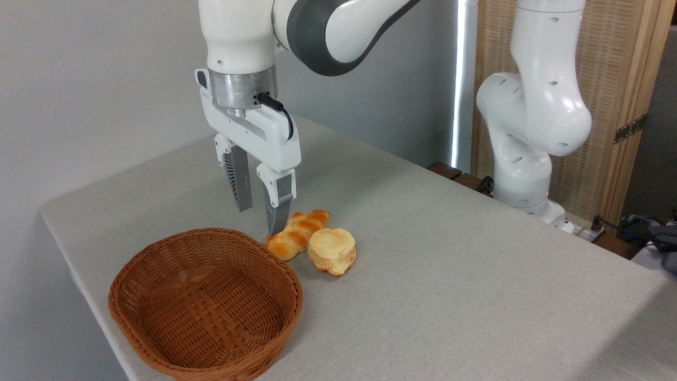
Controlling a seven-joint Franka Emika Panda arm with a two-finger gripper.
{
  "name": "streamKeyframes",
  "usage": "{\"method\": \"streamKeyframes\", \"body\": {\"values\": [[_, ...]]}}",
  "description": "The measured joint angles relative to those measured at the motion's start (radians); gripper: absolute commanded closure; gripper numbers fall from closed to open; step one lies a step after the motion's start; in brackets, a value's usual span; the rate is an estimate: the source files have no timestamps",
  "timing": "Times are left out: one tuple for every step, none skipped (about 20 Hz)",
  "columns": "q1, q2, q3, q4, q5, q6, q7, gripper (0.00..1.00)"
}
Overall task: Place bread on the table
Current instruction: 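Open the gripper and raise it away from the roll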
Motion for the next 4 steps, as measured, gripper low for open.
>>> {"method": "streamKeyframes", "body": {"values": [[0.0,0.002,0.002,0.001,0.001,0.001,0.0,0.0],[0.0,0.003,0.005,0.002,0.001,0.001,0.0,0.0],[0.0,0.003,0.007,0.002,0.001,0.001,0.0,0.0],[0.001,0.003,0.009,0.003,0.001,0.001,0.0,0.0]]}}
